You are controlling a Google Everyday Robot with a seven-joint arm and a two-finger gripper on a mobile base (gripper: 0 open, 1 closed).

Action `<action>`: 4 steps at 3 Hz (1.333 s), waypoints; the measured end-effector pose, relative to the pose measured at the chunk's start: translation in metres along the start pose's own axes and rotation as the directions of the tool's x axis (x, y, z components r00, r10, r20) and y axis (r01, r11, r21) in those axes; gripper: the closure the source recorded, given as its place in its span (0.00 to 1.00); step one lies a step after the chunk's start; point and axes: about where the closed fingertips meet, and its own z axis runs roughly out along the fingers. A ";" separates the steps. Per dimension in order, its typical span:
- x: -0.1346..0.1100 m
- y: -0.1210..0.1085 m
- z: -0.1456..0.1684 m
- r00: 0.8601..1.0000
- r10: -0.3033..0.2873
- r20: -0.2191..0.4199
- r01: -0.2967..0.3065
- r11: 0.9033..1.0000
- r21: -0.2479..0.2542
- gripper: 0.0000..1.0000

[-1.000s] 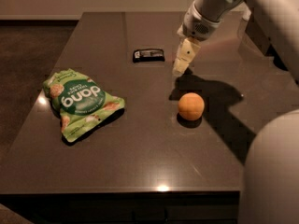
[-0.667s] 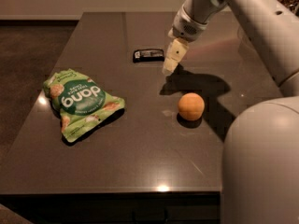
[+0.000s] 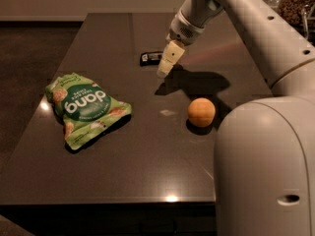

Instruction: Move rxbar chocolate near green rice chip bag

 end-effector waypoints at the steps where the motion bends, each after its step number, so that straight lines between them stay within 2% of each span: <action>1: -0.008 -0.004 0.012 0.999 0.037 0.026 -0.037 0.999 -0.016 0.00; 2: -0.013 -0.013 0.018 0.998 0.056 0.030 -0.057 0.998 0.005 0.00; 4: -0.007 -0.040 0.020 0.996 0.092 0.003 -0.092 0.993 0.076 0.00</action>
Offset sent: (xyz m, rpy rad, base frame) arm 0.0281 0.0170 -0.0042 0.0354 -0.0002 -0.0869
